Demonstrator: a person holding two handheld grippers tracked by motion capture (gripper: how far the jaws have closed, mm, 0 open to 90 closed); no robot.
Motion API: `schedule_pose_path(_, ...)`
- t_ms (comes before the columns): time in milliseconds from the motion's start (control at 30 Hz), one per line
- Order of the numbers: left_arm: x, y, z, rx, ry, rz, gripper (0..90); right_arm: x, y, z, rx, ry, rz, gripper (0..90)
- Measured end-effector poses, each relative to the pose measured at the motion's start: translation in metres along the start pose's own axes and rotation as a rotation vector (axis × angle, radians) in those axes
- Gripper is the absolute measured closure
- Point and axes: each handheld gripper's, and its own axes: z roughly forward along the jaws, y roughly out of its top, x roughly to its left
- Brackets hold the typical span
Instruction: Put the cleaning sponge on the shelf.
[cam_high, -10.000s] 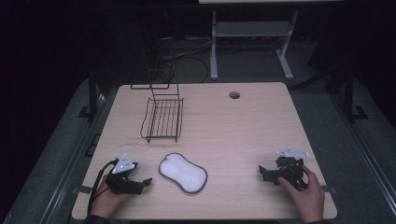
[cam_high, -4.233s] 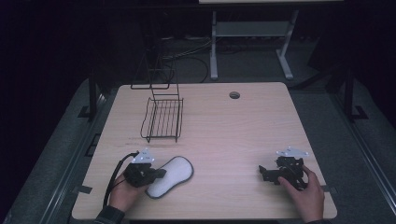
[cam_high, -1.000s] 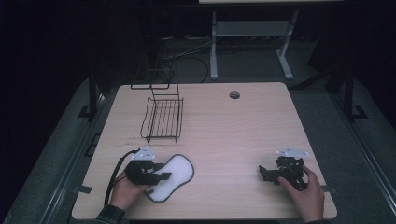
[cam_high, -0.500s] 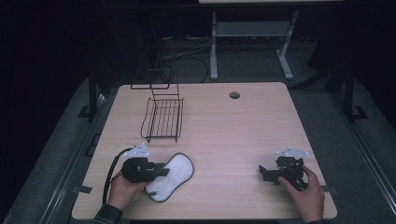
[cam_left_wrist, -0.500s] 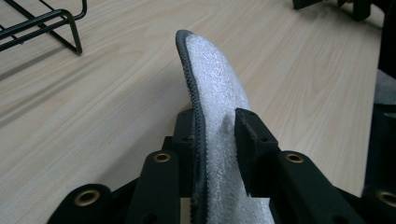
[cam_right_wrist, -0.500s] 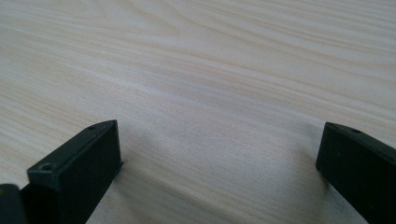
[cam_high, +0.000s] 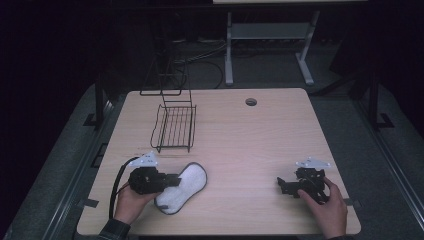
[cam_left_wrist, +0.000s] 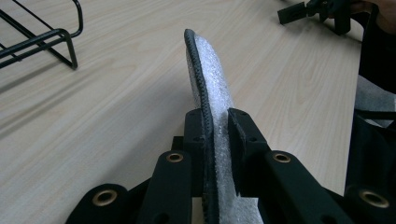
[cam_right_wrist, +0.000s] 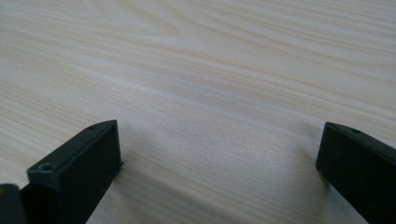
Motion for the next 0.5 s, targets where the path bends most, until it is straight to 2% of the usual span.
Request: schedule_pose_path(500,0.003,0.007,-0.011,-0.03,0.015,0.0,78.8,0.0,0.0,0.0,0.0,0.0,0.001,0.0)
